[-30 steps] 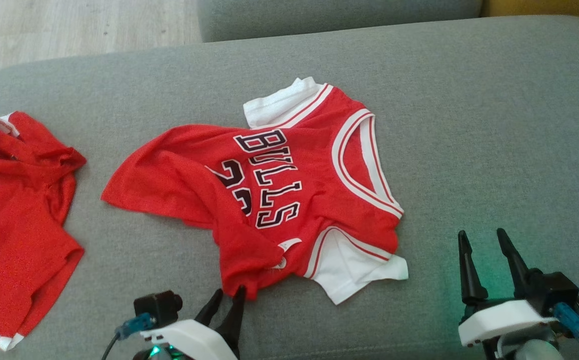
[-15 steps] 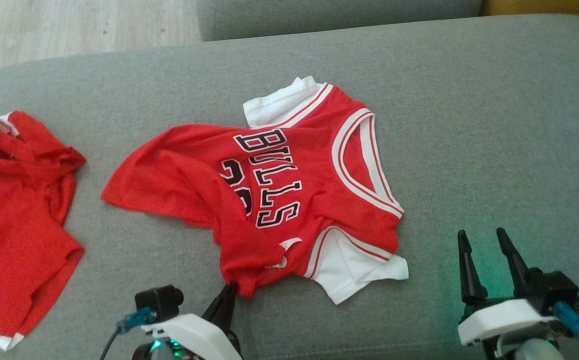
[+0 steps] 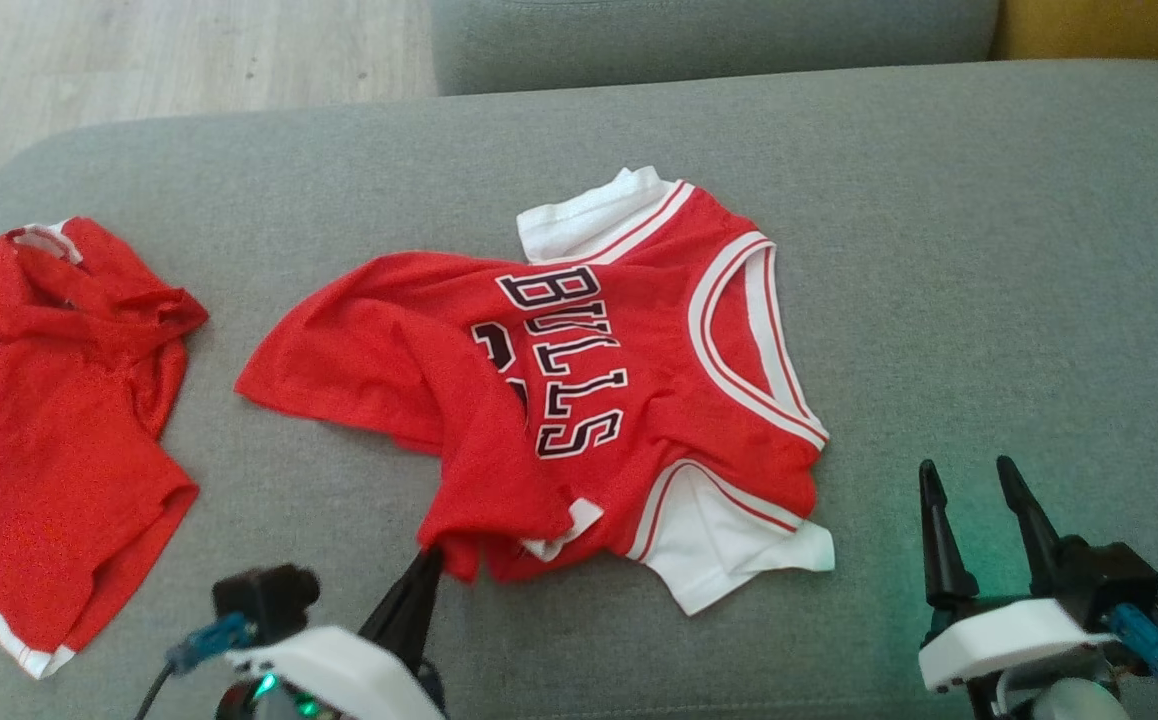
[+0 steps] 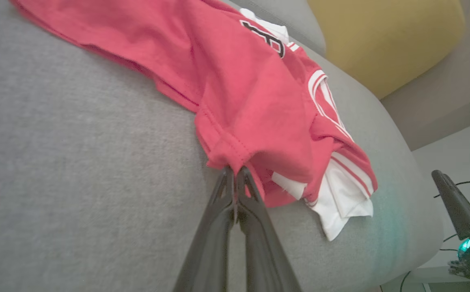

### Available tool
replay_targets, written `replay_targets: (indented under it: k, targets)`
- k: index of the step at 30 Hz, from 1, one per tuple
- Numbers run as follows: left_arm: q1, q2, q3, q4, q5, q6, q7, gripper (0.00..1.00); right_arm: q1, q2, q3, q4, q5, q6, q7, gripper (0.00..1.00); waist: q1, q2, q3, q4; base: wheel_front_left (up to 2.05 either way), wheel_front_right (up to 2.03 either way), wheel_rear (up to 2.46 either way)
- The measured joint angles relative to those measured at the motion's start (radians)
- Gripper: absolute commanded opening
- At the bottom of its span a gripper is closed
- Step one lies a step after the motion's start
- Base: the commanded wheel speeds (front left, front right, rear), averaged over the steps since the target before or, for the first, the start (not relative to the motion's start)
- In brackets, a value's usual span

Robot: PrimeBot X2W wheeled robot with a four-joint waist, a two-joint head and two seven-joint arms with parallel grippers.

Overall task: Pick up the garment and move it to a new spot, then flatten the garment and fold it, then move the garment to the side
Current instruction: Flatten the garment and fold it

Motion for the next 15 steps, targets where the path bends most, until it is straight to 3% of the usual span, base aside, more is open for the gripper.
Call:
replay_targets:
  k: [5,6,15]
  targets:
    - [0.076,0.069,0.022,-0.054,-0.009,0.059,0.027,0.00,0.001,0.000,0.001,0.000,0.001,0.000,0.000,1.00,0.0000,0.0000,-0.006,0.012,0.00,0.00,0.00]
    - [0.099,0.103,0.031,-0.054,-0.002,0.085,0.030,0.00,0.001,0.000,0.001,0.000,0.001,0.000,0.000,1.00,0.0000,0.0000,-0.009,0.014,0.00,0.00,0.00]
    - [0.121,0.188,0.039,-0.047,0.086,0.184,0.039,0.00,0.019,0.000,0.004,0.008,0.001,0.000,0.000,1.00,0.0000,0.0000,-0.031,0.021,0.00,0.00,0.00]
